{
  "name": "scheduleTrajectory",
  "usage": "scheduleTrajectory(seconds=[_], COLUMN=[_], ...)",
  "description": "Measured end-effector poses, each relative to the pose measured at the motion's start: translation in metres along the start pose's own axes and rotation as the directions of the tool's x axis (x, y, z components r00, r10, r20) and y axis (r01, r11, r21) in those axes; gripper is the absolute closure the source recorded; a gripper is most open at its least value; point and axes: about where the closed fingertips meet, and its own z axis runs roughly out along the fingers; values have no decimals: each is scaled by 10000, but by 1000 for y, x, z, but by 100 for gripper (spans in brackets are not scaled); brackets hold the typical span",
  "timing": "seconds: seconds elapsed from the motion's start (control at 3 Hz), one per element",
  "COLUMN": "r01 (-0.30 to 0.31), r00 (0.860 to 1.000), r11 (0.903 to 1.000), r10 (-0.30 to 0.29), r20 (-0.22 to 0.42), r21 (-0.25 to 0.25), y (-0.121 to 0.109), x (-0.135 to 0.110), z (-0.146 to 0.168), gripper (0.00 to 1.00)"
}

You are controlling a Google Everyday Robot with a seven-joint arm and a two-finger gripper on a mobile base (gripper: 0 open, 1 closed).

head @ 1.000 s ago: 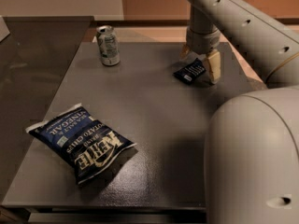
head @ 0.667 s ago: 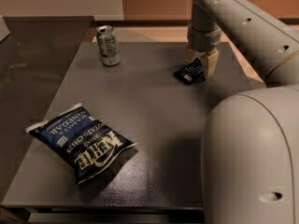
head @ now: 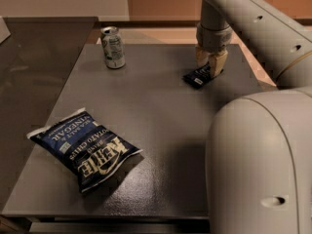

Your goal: Move rxbar blueberry near 7up can

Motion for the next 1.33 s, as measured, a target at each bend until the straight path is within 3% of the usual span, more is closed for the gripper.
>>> scheduleTrajectory(seconds=[0.33, 0.67, 1.33], r01=[-385, -1117, -2664], r00=[9988, 9909, 9503], r11=[9984, 9906, 9563], r10=[372, 1051, 2398], r20=[333, 840, 1984], r21=[411, 787, 1202], y=[-3, -13, -35], x=[-4, -18, -78], z=[-17, -31, -56], gripper=[100, 100, 100])
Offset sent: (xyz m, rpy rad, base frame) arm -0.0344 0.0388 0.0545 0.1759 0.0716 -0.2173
